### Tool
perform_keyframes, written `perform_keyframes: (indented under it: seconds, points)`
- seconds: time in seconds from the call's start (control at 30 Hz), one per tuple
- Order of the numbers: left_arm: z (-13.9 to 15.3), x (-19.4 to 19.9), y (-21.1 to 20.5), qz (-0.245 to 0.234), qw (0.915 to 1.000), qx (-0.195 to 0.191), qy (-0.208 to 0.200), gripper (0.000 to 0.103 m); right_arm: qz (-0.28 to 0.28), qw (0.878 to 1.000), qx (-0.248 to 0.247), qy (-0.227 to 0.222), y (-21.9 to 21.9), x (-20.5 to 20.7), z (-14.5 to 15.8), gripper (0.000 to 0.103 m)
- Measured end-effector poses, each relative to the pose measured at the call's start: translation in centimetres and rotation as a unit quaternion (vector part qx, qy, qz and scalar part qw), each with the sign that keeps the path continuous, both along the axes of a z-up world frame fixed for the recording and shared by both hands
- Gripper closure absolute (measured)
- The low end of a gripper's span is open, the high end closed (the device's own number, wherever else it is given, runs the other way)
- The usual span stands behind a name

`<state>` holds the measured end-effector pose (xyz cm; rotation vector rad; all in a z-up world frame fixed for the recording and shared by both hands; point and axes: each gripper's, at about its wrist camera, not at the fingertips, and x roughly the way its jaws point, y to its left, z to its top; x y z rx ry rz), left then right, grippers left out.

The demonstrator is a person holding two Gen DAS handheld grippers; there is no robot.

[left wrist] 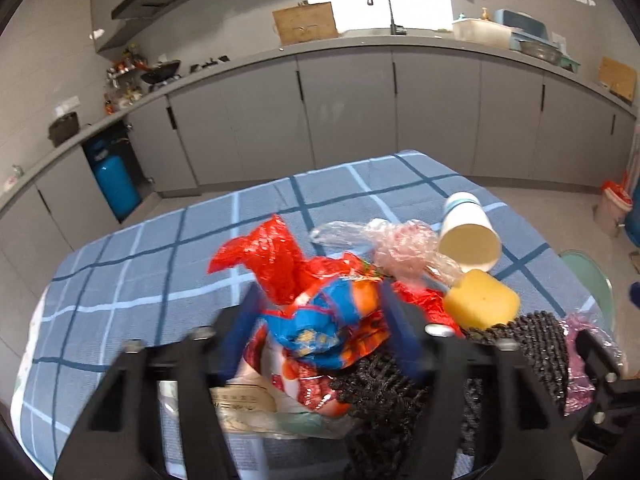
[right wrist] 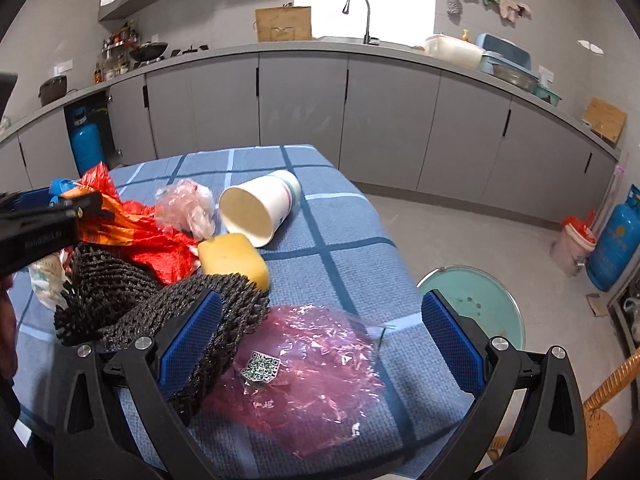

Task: Collect trash
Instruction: 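Grasp the blue-orange wrapper with the left tool while the right tool grasps the yellow sponge, then carry both items over the teal basin and open both tools to drop them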

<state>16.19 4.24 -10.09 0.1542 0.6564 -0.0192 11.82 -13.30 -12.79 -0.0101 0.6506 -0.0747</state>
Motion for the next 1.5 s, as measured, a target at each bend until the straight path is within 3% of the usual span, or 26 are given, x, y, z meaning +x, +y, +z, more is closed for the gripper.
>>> perform_keyframes:
  seconds: [0.03, 0.13, 0.33, 0.6, 0.73, 0.9, 1.0, 1.17, 1.2, 1.33, 1.5]
  points:
    - [0.1, 0.0, 0.2, -0.003, 1.0000, -0.005, 0.003, 0.072, -0.003, 1.000, 0.002, 0.003, -0.2, 0.2, -0.2, 0.005]
    - [0.5, -0.3, 0.6, -0.015, 0.9996, -0.023, 0.003, 0.082, -0.012, 1.000, 0.008, 0.007, -0.8, 0.4, -0.4, 0.005]
    - [2.4, -1.5, 0.6, -0.032, 0.9985, -0.034, -0.029, 0.084, -0.015, 1.000, 0.002, 0.004, -0.9, 0.6, 0.3, 0.005]
    - [6.2, -2.8, 1.9, 0.003, 0.9934, -0.018, -0.113, 0.084, 0.023, 1.000, -0.001, 0.001, 0.8, 3.7, 2.2, 0.005]
    - [7.1, -3.1, 3.0, 0.028, 0.9897, -0.012, -0.140, 0.084, 0.048, 0.998, 0.016, 0.029, 2.0, 7.1, 2.1, 0.006]
    - [7.1, -2.5, 3.4, 0.046, 0.9858, 0.009, -0.161, 0.084, 0.082, 0.993, 0.003, 0.090, 4.6, 10.9, 0.7, 0.029]
    - [6.4, -1.6, 3.2, 0.044, 0.9874, 0.005, -0.152, 0.084, 0.093, 0.985, 0.020, 0.142, 4.9, 12.5, -1.0, 0.035]
    - [5.3, -0.7, 3.2, 0.036, 0.9897, -0.003, -0.139, 0.084, 0.113, 0.976, 0.013, 0.183, 5.5, 13.1, -2.9, 0.038]
    - [5.2, -0.6, 3.3, 0.036, 0.9899, -0.003, -0.137, 0.084, 0.116, 0.976, 0.018, 0.186, 5.5, 13.1, -3.1, 0.049]
    - [4.9, -0.5, 3.5, 0.034, 0.9903, -0.006, -0.134, 0.084, 0.123, 0.979, 0.017, 0.163, 5.9, 12.4, -2.3, 0.054]
    - [5.4, -0.8, 3.1, 0.036, 0.9884, -0.003, -0.148, 0.084, 0.134, 0.987, 0.021, 0.085, 6.2, 10.2, 1.5, 0.055]
